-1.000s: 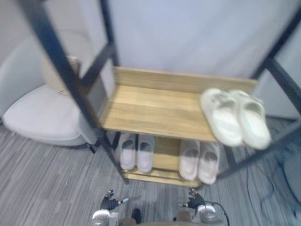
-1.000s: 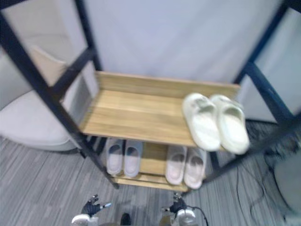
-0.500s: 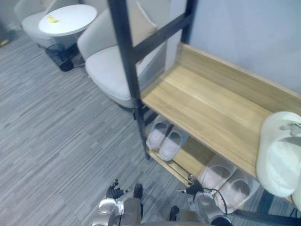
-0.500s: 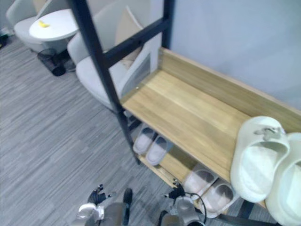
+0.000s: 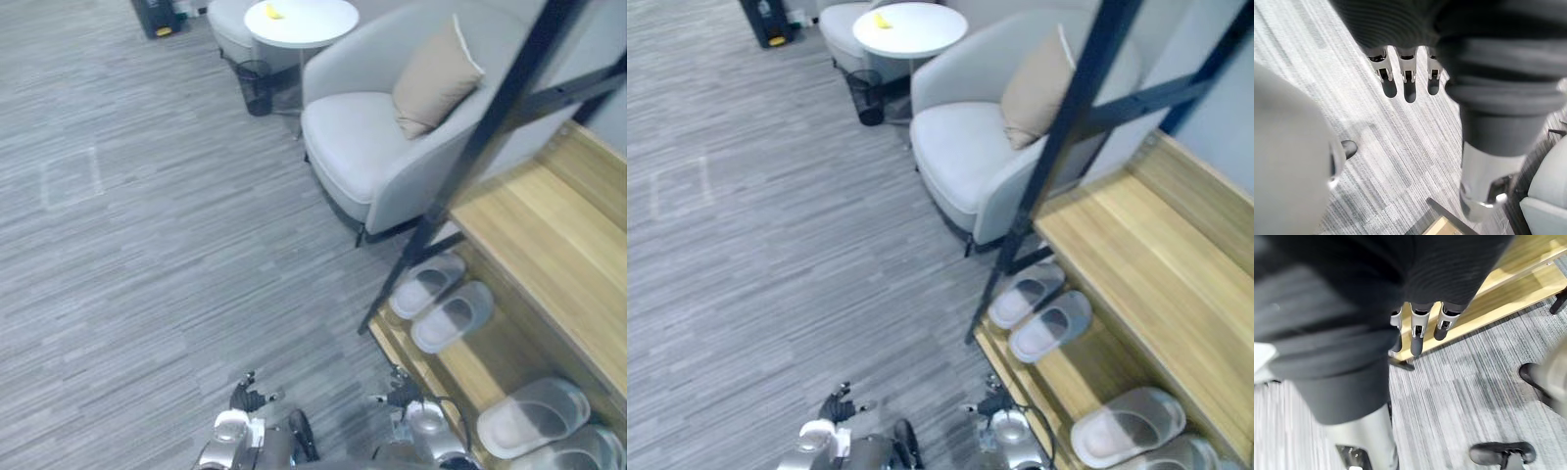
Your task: Organize the slippers on the shoe rack
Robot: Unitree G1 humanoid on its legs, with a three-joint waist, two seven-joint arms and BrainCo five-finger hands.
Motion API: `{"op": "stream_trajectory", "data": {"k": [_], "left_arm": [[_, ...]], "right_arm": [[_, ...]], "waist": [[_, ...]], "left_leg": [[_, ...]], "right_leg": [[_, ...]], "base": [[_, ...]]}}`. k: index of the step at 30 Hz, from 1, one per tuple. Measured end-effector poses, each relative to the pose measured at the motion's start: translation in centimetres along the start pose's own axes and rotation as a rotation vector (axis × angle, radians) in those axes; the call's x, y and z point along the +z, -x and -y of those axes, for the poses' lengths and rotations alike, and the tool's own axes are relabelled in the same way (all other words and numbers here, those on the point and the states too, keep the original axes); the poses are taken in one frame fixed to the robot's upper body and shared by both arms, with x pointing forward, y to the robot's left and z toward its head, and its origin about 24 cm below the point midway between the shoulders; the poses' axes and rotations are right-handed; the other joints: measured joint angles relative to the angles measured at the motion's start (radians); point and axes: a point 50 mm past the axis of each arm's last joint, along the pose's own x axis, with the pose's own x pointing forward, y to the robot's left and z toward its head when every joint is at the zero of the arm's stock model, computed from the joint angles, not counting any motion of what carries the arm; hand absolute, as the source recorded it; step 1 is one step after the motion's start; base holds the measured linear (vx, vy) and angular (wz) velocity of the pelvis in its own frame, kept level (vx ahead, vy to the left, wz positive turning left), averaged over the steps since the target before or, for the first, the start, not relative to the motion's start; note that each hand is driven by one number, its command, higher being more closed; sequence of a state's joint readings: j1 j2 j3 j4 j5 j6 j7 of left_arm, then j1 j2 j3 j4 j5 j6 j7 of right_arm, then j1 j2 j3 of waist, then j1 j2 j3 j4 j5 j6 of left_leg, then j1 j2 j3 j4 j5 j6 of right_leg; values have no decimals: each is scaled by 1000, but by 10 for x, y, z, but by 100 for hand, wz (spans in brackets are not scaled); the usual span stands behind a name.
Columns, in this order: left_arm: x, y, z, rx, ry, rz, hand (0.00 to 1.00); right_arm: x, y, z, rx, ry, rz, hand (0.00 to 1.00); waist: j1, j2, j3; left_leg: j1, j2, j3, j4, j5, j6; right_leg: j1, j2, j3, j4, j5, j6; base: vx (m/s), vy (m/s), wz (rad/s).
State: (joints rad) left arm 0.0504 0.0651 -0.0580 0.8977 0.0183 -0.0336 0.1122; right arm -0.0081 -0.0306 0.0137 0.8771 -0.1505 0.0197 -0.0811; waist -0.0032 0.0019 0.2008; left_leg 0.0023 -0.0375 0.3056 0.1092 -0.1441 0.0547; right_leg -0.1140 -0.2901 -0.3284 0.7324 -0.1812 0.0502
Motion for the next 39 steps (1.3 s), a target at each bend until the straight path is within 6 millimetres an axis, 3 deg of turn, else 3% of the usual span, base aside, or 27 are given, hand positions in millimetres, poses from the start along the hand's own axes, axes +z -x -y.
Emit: {"op": "stream_trajectory", "data": {"k": [2, 4, 5, 6, 8, 9, 10, 11, 13, 15, 16, 17, 20, 22, 24, 25, 27, 28, 29, 31, 32, 33, 35, 37, 39], "left_arm": [[-5, 1, -5, 12, -3, -17, 0], [-6, 0, -5, 18, 6, -23, 0], [-6, 0, -5, 25, 27, -26, 0], [-5, 0, -5, 25, 29, -26, 0], [-7, 0, -5, 26, 33, -34, 0], [-8, 0, -6, 28, 39, -36, 0], [-7, -1, -5, 30, 48, -41, 0], [-9, 1, -2, 28, 62, -42, 0], [-7, 0, 0, 35, 93, -40, 0], [1, -1, 0, 59, 162, -17, 0], [5, -2, -2, 66, 171, 0, 0], [10, -2, -3, 70, 175, 20, 0], [17, -3, -3, 68, 184, 47, 0], [21, -4, -4, 72, 205, 58, 0], [20, -4, -4, 72, 209, 58, 0], [22, -5, -8, 85, 229, 62, 0], [23, -5, -15, 111, 250, 70, 0], [20, -5, -19, 124, 261, 60, 0], [13, -4, -22, 138, 278, 39, 0], [3, 0, -22, 145, 282, 8, 0], [-5, 1, -23, 145, 270, -15, 0], [-9, 1, -24, 145, 258, -36, 0], [-11, 2, -23, 138, 245, -46, 0], [-16, 2, -21, 131, 229, -65, 0], [-12, 1, -18, 121, 230, -59, 0]], "right_arm": [[0, 0, -1, 2, 2, 1, 0], [1, 0, -2, 9, 11, 3, 0], [4, -1, -4, 17, 26, 14, 0], [5, -1, -4, 18, 26, 16, 0], [5, -1, -6, 23, 28, 15, 0], [2, 0, -7, 30, 34, 3, 0], [2, -1, -6, 30, 35, 3, 0], [3, -1, -3, 22, 39, 6, 0], [14, -4, -3, 23, 42, 35, 0], [17, -4, -10, 45, 64, 49, 0], [17, -3, -13, 55, 71, 50, 0], [17, -3, -17, 66, 72, 53, 0], [27, -5, -17, 64, 56, 76, 0], [24, -5, -14, 56, 56, 67, 0], [19, -5, -9, 44, 61, 47, 0], [17, -5, -8, 38, 52, 36, 0], [20, -6, -9, 42, 48, 40, 0], [21, -6, -9, 42, 46, 42, 0], [17, -7, -8, 42, 45, 27, 0], [10, -6, -7, 41, 65, 1, 0], [4, -5, -5, 35, 72, -14, 0], [2, -4, -6, 38, 63, -20, 0], [-5, -2, -6, 38, 56, -38, 0], [3, -3, -3, 24, 48, 0, 0], [8, -4, -2, 23, 47, 16, 0]], "waist": [[-10, 0, 0], [-10, -2, -1], [-16, -3, -1], [-20, -4, -1], [-31, -17, -8], [-33, -39, -16], [-36, -22, -14], [-33, 12, -26], [-32, 28, -11], [-14, 29, 9], [-2, 26, 16], [14, 19, 16], [14, 10, 20], [16, 2, 26], [20, 10, 26], [35, 2, 31], [44, -16, 26], [52, -18, 26], [57, -24, 27], [59, -22, 26], [48, -23, 24], [36, -30, 21], [21, -29, 22], [1, -15, 25], [-9, -14, 27]], "left_leg": [[30, -1, -66, -26, 1, 2], [49, -7, -129, -40, 1, 3], [64, -11, -188, -53, 0, 3], [71, -14, -209, -60, 0, 3], [77, -35, -284, -61, -7, -8], [87, -59, -336, -43, -31, -14], [80, -48, -379, 0, -61, -20], [63, -23, -393, 46, -84, -47], [7, -4, -367, 167, -104, -93], [-126, 65, -216, 517, -124, -157], [-152, 123, -123, 627, -129, -153], [-183, 202, -1, 708, -131, -122], [-286, 289, 140, 668, -141, -86], [-327, 263, 174, 522, -123, -72], [-333, 234, 244, 279, -3, -49], [-313, 196, 258, 236, 87, 17], [-311, 143, 242, 207, 68, 36], [-307, 127, 230, 216, 49, 44], [-276, 96, 214, 225, 10, 52], [-197, 58, 178, 198, -27, 46], [-124, 26, 138, 150, -41, 40], [-63, 0, 89, 109, -43, 37], [4, -14, 36, 64, -43, 37], [90, -13, -32, 5, -43, 35], [158, -1, -87, -45, -59, 16]], "right_leg": [[-55, 82, 80, -6, -61, 20], [-99, 153, 122, -100, -73, 21], [-128, 211, 180, -213, -56, 15], [-134, 227, 201, -255, -41, 17], [-138, 249, 256, -375, 26, -13], [-132, 236, 266, -428, 92, -39], [-109, 236, 236, -419, 104, -51], [-89, 243, 187, -442, 86, -67], [-43, 246, 133, -482, 74, -81], [83, 266, 88, -574, 69, -91], [133, 275, 77, -603, 68, -93], [192, 276, 60, -649, 67, -92], [258, 247, 11, -709, 41, -60], [276, 208, -24, -703, 16, -30], [319, 184, -63, -699, -20, 18], [347, 163, -72, -694, -48, 48], [340, 137, -70, -685, -10, 8], [352, 128, -70, -683, 12, 20], [379, 101, -67, -638, 40, 56], [340, 46, -44, -407, 57, 100], [247, -6, 3, -111, 134, 97], [142, -10, 64, 137, 102, 52], [54, 22, 103, 257, 49, 38], [-77, 77, 106, 206, -50, 16], [-196, 147, 123, -25, -65, 2]], "base": [[152, -1, 84], [221, -38, 103], [195, -60, 117], [256, -105, 144], [263, -133, 131], [389, -197, 126], [503, -216, 141], [551, -188, 127], [464, -140, 97], [321, -98, 64], [413, -117, 32], [263, -87, 20], [344, -5, 41], [310, 166, 62], [389, 229, 67], [441, 253, 65], [423, 257, 59], [416, 270, 55], [511, 330, 65], [420, 283, 58], [414, 248, 89], [512, 230, 122], [395, 101, 100], [515, 29, 96], [427, -48, 79]]}}
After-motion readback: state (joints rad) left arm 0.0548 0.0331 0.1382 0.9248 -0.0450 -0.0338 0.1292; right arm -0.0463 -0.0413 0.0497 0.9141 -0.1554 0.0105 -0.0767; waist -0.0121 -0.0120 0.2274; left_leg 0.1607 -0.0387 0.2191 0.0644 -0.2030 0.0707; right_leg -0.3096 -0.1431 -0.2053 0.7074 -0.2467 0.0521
